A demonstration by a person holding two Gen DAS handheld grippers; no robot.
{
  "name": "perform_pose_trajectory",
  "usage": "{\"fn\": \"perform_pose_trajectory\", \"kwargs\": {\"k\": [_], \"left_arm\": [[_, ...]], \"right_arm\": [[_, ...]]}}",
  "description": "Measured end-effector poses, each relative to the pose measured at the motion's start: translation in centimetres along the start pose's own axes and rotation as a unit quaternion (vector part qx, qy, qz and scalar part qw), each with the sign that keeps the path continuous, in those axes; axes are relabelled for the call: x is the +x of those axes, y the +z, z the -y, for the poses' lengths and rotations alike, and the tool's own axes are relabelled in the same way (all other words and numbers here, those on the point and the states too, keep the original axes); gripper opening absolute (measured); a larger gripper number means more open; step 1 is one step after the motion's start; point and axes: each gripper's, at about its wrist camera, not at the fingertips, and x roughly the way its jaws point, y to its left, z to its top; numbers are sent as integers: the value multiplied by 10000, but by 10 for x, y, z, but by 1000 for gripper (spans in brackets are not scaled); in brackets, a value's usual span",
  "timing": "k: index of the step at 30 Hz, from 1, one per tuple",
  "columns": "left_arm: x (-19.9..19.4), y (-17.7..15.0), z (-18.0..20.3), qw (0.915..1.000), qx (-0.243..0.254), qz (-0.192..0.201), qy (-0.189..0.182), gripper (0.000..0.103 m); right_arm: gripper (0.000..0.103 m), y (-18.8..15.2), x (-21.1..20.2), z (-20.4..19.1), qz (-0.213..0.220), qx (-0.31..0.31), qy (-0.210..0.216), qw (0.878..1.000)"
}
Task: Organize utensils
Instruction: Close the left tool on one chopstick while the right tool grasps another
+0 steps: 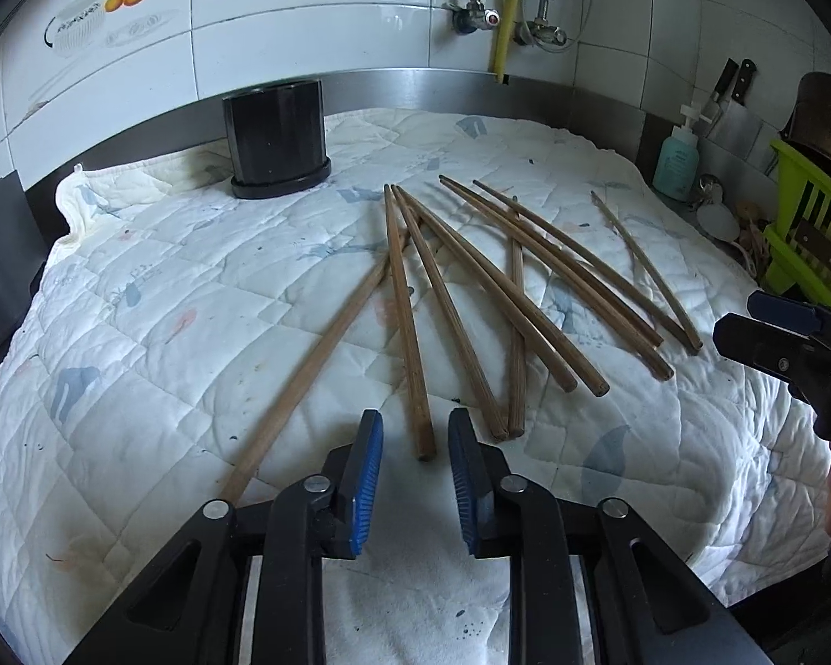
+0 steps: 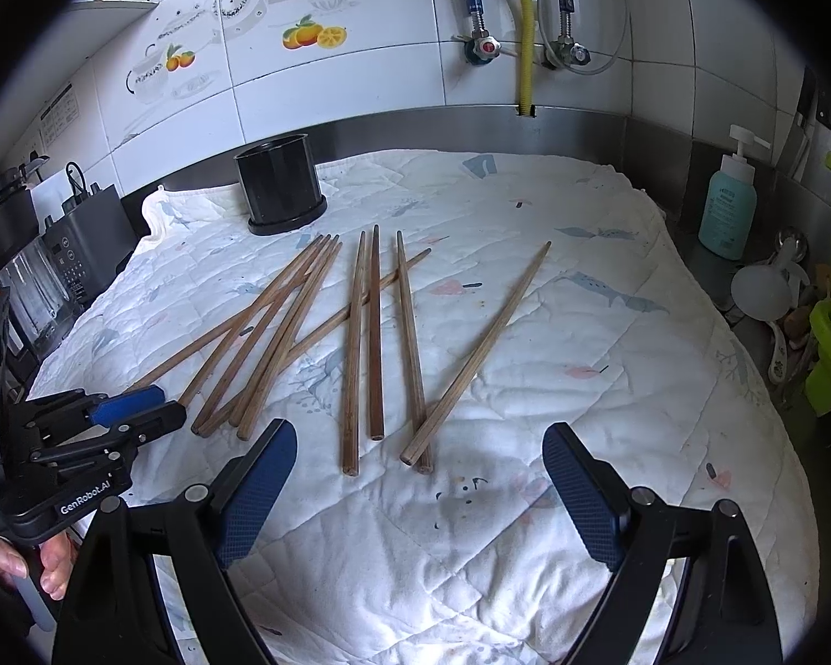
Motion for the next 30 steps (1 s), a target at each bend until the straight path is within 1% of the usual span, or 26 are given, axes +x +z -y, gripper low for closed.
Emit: {"fn": "perform_pose_trajectory", "kwargs": {"k": [8, 11, 12, 14, 17, 19, 22, 23, 24, 25, 26, 28, 30], "left_arm": [[14, 5, 8, 9995, 231, 153, 171, 19], [18, 8, 13, 9988, 347, 212, 284, 14], [18, 9, 15, 9985, 388, 228, 314, 10], [19, 10, 15, 9984, 383, 243, 343, 9], [16, 11, 10, 9989, 209, 270, 309, 7], [13, 13, 5, 9991, 120, 287, 295, 7], [7, 16, -2, 9991, 0, 340, 247, 7], [4, 17, -4, 9991, -50, 364, 220, 6], [3, 18, -6, 9990, -76, 388, 202, 6], [1, 19, -6, 9989, -86, 413, 196, 6], [-1, 20, -7, 9989, -86, 430, 193, 6], [-3, 21, -7, 9987, -78, 464, 189, 6], [-5, 20, -8, 9987, -74, 471, 193, 6]], "right_arm": [[94, -3, 10, 4, -99, 104, 53, 9999], [89, -4, 13, 4, -134, 131, 107, 9998], [87, -4, 14, 3, -138, 130, 111, 9998], [83, -4, 15, 5, -143, 176, 129, 9997], [74, -4, 17, 10, -156, 309, 155, 9993], [64, -4, 17, 12, -146, 386, 136, 9991], [57, -4, 19, 13, -132, 497, 143, 9986], [57, -4, 20, 12, -131, 513, 151, 9985], [55, -4, 21, 11, -133, 506, 142, 9985], [50, -5, 23, 9, -136, 485, 117, 9987], [47, -6, 25, 7, -148, 449, 82, 9988], [35, -7, 29, 3, -133, 367, -32, 9992], [32, -8, 31, 1, -102, 315, -128, 9994]]}}
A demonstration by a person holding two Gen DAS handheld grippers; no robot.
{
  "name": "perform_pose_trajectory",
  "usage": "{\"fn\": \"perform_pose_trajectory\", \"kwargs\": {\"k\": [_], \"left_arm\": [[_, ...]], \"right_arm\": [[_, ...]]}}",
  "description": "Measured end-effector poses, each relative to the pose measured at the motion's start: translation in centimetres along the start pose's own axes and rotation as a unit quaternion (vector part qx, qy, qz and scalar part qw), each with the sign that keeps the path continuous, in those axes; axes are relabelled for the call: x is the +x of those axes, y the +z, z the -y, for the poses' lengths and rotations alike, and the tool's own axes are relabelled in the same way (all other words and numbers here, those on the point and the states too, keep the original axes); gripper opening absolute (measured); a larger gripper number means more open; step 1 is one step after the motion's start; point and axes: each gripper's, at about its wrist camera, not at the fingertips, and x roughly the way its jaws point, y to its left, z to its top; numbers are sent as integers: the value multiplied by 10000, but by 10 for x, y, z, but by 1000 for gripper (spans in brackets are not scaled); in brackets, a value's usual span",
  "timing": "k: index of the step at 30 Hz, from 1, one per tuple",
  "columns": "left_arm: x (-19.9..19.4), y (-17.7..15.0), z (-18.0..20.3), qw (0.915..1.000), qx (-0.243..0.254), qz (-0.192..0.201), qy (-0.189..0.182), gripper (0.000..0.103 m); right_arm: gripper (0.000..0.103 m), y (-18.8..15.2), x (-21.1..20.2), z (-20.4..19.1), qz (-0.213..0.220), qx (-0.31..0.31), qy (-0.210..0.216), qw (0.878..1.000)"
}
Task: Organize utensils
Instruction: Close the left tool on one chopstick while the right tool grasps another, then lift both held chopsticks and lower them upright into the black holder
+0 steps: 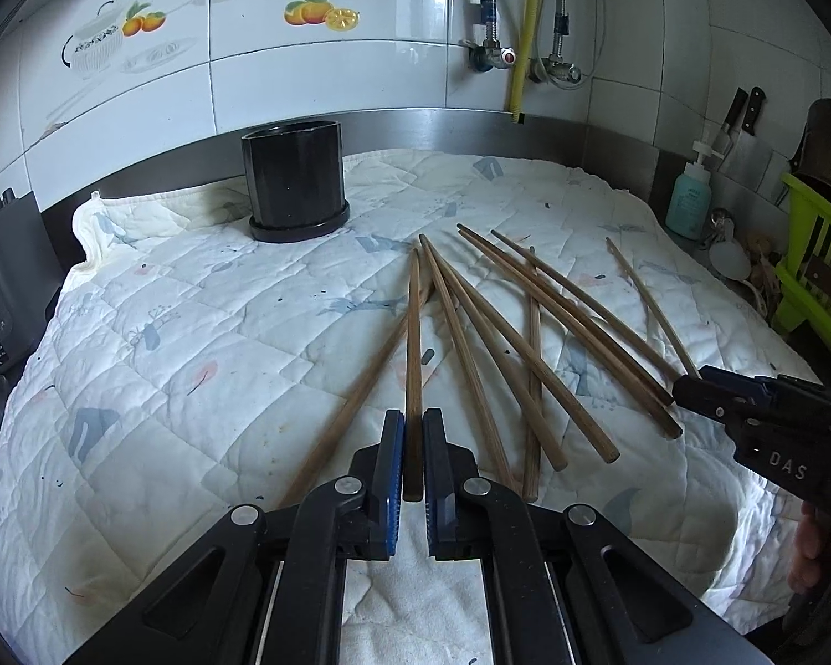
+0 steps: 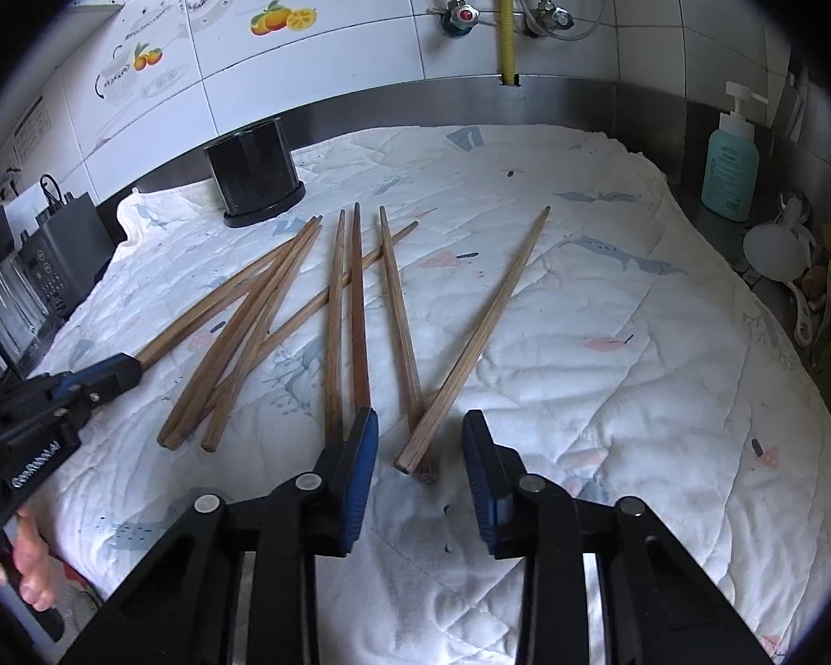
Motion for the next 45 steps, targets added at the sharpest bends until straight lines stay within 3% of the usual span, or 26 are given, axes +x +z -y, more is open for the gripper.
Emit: {"fn": "perform_pose_trajectory", "kwargs": {"k": [2, 10, 20, 32, 45], "left_arm": [[-1, 0, 0, 10000, -6, 2, -1, 6], [-11, 8, -2, 9999, -23, 167, 13, 6], [-35, 38, -18, 9986, -97, 510, 73, 6], [-43, 83, -43, 9964, -214, 814, 74, 6], [-30, 108, -51, 9957, -129, 912, 104, 6]], "right_arm": [[22, 0, 0, 0, 32, -43, -47, 10000], [15, 3, -15, 11, 318, 94, -172, 9993], [12, 26, -44, 20, 1035, 71, -479, 9935], [11, 59, -50, 18, 1686, -143, -615, 9837], [11, 93, -35, 16, 1916, -338, -698, 9784]]}}
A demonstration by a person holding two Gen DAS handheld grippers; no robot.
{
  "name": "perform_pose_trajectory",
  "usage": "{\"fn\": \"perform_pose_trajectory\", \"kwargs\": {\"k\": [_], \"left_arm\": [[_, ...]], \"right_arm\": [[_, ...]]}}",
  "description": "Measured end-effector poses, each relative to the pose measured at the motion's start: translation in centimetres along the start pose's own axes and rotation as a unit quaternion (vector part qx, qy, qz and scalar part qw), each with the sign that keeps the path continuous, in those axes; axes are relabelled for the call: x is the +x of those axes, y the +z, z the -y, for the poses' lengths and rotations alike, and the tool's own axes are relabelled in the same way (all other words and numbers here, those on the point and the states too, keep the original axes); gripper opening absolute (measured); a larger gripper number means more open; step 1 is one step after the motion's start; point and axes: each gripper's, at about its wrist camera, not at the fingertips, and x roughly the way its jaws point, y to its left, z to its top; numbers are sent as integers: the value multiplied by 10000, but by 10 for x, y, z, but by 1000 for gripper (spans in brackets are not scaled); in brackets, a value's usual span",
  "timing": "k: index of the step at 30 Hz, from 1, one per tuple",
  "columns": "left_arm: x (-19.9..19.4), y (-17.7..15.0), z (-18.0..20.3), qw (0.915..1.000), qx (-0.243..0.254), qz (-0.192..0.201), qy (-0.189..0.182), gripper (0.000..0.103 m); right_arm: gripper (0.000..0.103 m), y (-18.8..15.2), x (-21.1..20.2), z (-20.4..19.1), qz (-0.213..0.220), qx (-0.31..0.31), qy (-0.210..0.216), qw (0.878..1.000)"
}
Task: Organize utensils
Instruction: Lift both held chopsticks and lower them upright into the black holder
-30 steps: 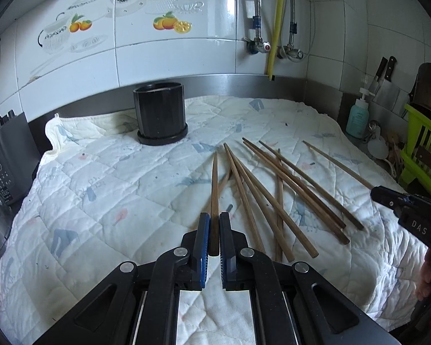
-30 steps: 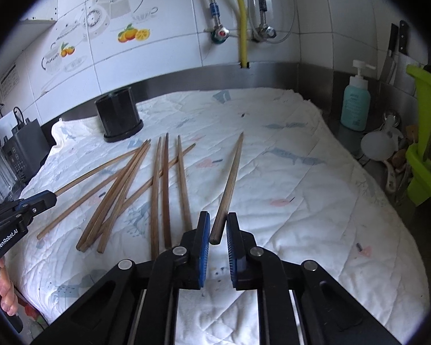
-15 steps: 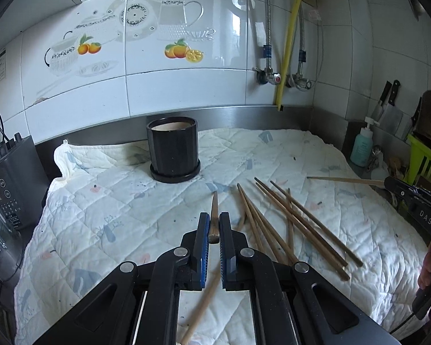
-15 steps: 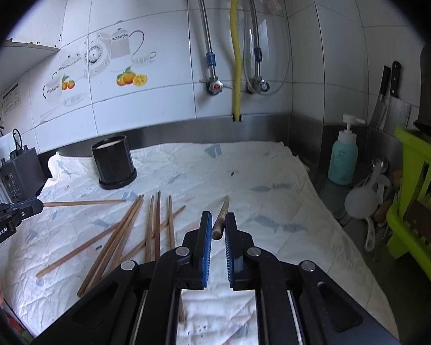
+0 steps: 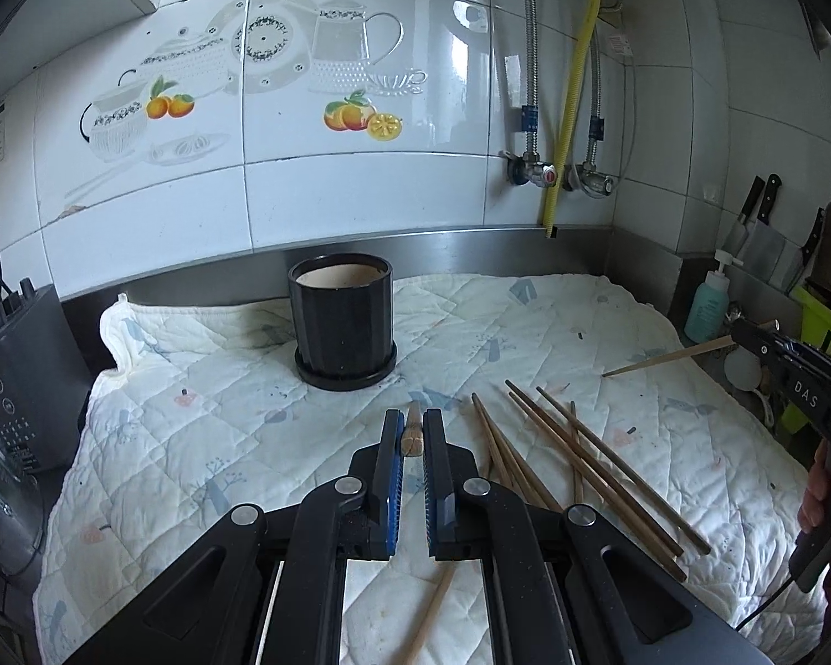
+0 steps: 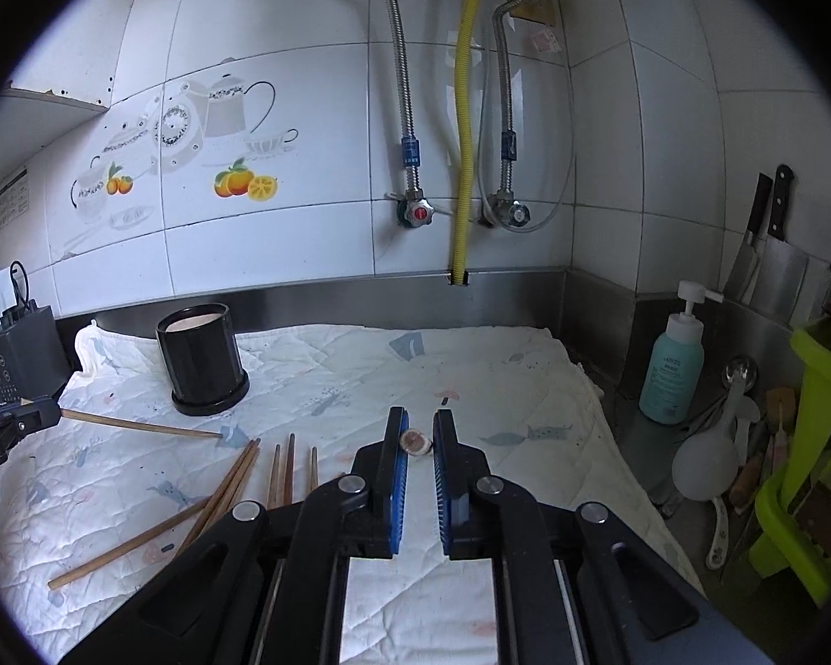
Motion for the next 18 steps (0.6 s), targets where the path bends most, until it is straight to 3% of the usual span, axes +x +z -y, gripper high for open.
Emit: {"fn": "perform_pose_trajectory", "kwargs": {"k": [4, 18], "left_arm": [[0, 10, -3, 9999, 22, 148, -32, 6], [-13, 76, -40, 9986, -134, 399, -306, 6]], "right_arm": [[11, 12, 2, -5, 11, -185, 87, 9998], [10, 93, 16, -28, -245, -435, 1450, 9882]]}}
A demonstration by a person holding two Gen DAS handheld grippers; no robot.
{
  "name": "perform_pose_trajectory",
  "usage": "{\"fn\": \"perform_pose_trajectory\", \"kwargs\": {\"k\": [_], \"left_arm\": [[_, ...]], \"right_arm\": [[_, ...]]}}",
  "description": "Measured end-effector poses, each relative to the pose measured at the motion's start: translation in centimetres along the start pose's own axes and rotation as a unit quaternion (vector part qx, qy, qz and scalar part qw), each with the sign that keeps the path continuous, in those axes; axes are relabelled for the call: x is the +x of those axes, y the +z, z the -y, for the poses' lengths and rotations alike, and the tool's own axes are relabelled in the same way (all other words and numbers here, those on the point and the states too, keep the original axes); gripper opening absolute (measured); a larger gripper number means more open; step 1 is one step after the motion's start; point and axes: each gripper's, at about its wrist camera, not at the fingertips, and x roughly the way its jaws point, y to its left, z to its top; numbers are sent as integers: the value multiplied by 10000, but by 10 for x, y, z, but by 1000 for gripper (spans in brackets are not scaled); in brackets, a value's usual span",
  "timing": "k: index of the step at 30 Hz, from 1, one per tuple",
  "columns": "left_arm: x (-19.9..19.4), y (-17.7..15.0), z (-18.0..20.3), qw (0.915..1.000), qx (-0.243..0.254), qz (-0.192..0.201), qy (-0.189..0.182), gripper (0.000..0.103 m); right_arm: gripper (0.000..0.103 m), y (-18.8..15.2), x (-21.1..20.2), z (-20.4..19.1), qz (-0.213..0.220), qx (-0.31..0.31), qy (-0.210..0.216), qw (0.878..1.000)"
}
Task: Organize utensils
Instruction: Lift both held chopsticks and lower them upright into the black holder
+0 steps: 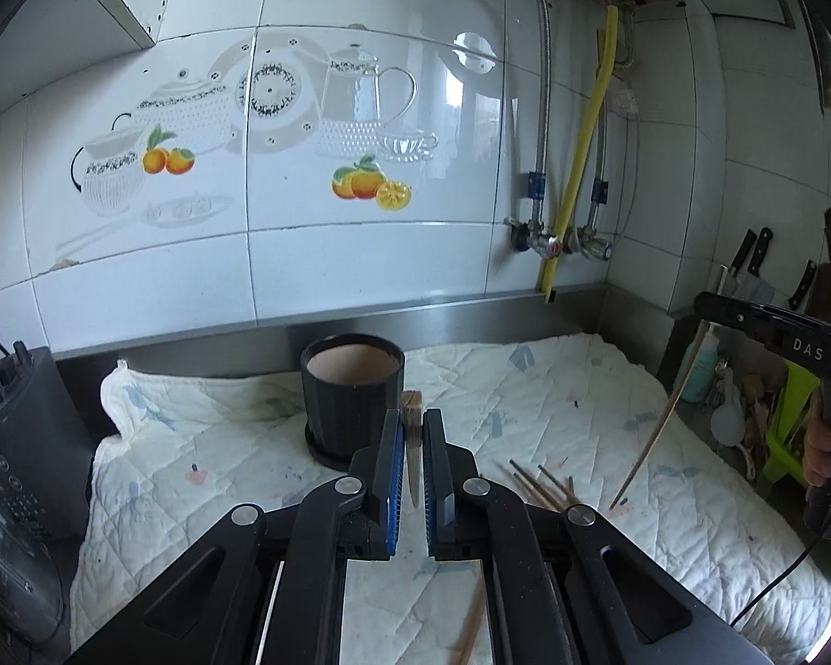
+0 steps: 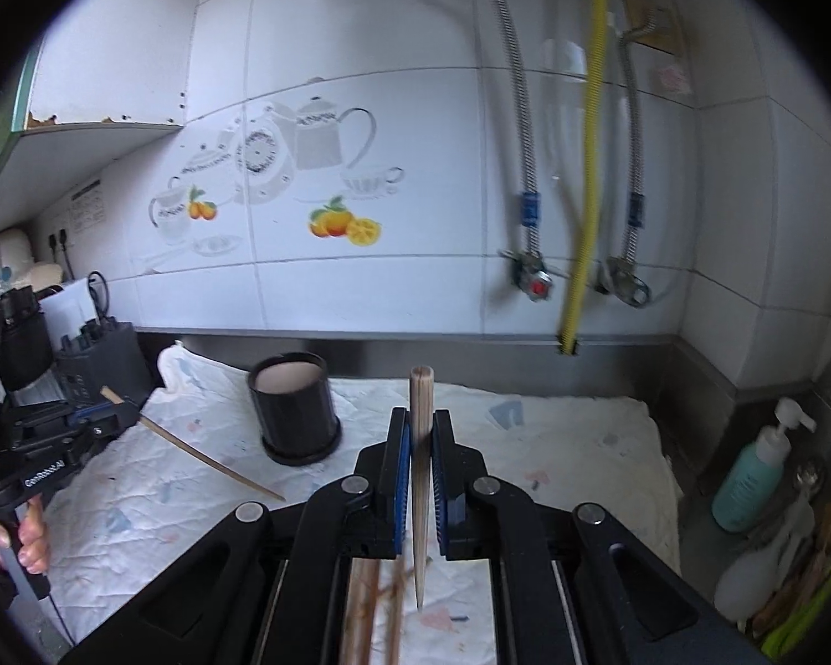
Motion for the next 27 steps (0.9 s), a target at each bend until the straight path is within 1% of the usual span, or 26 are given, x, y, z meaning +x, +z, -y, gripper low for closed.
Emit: {"fn": "perform_pose_trajectory", "kwargs": {"k": [3, 6, 9, 12, 15, 17, 21, 22, 24, 27], "left_arm": [[-2, 21, -5, 9999, 62, 144, 72, 6], [-3, 46, -11, 9992, 136, 327, 163, 6], [-1, 73, -20, 9984, 118, 493, 244, 6], [1, 101, -35, 9975, -13, 669, 247, 6], [4, 125, -46, 9959, -55, 873, 242, 6], [5, 135, -51, 9946, -33, 999, 263, 6], [15, 143, -61, 9934, -77, 1112, 260, 6], [22, 144, -63, 9933, -58, 1113, 314, 6], [35, 139, -66, 9944, -30, 988, 387, 6], [58, 126, -70, 9966, -4, 695, 447, 6]], "right_arm": [[10, 19, 8, -9, -34, -41, 309, 9995], [10, 39, 18, -22, -9, -125, 504, 9987], [10, 59, 24, -37, 152, -208, 636, 9976], [10, 79, 31, -53, 400, -215, 736, 9963], [10, 95, 45, -66, 562, -196, 841, 9947], [10, 104, 56, -76, 644, -248, 817, 9943], [10, 117, 83, -86, 723, -169, 885, 9933], [10, 119, 90, -88, 771, -132, 903, 9928], [10, 120, 105, -91, 797, -77, 893, 9928], [10, 116, 130, -96, 683, 24, 847, 9941]]}}
